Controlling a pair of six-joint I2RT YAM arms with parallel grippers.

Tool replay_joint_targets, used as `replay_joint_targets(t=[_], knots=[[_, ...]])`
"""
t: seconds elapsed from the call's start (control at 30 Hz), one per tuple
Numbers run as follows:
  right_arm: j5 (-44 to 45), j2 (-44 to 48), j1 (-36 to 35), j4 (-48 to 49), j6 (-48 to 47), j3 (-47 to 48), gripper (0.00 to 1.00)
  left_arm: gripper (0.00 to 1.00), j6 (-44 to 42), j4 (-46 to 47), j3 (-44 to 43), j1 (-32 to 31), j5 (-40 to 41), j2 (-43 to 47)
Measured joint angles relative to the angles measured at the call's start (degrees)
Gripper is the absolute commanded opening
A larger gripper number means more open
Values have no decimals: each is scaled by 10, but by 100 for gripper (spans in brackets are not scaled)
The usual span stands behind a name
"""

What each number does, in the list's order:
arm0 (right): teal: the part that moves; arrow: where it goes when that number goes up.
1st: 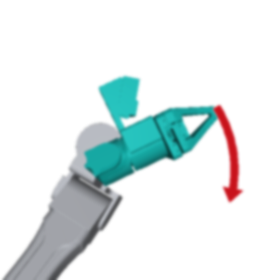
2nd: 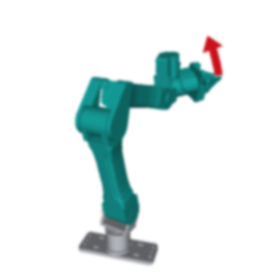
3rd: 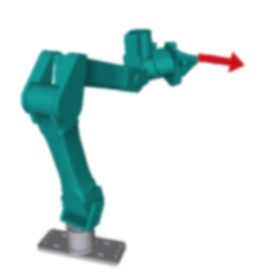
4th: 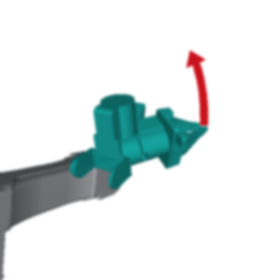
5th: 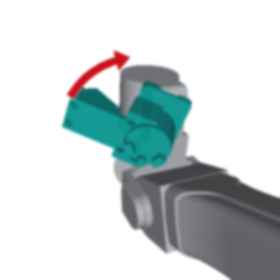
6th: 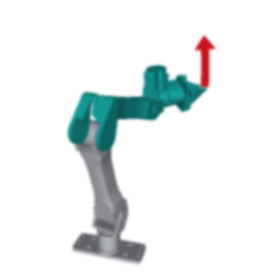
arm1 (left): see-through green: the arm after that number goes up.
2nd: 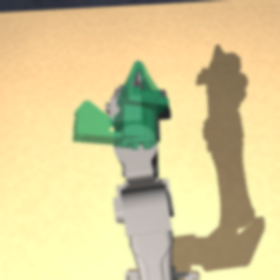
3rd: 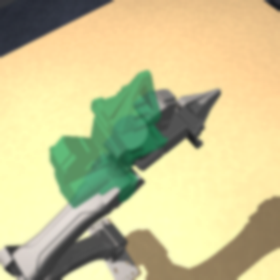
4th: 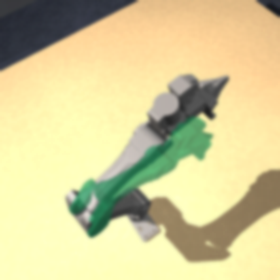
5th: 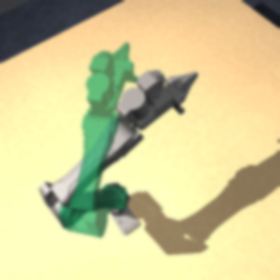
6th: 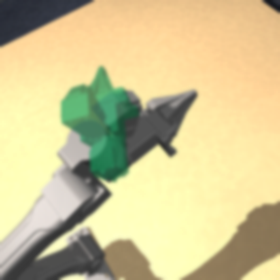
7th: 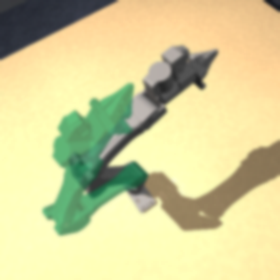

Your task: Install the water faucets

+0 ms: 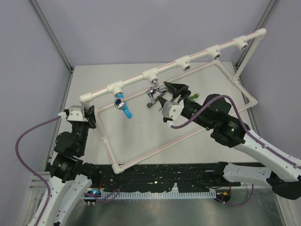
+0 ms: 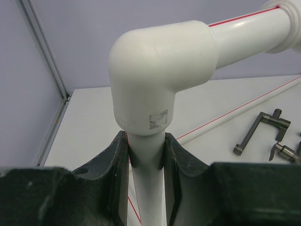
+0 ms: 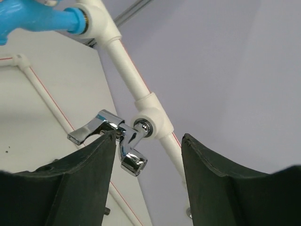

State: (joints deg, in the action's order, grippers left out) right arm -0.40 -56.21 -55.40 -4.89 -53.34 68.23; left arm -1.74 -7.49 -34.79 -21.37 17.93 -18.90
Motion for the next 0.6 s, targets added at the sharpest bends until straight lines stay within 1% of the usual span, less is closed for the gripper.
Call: replay_joint_targets(t=[0.1,0.27,0.4,0.6], knots=[[-3,-16,-19,-52,-58,16,62,0,0,0,0,0,0,0],[33,-24,-39,-104,-128,18,61,0,0,0,0,0,0,0],[78,-27,-45,-99,-174,5,59,0,0,0,0,0,0,0],[132,-54,-49,-45,-248,-30,57,0,0,1,0,0,0,-2]])
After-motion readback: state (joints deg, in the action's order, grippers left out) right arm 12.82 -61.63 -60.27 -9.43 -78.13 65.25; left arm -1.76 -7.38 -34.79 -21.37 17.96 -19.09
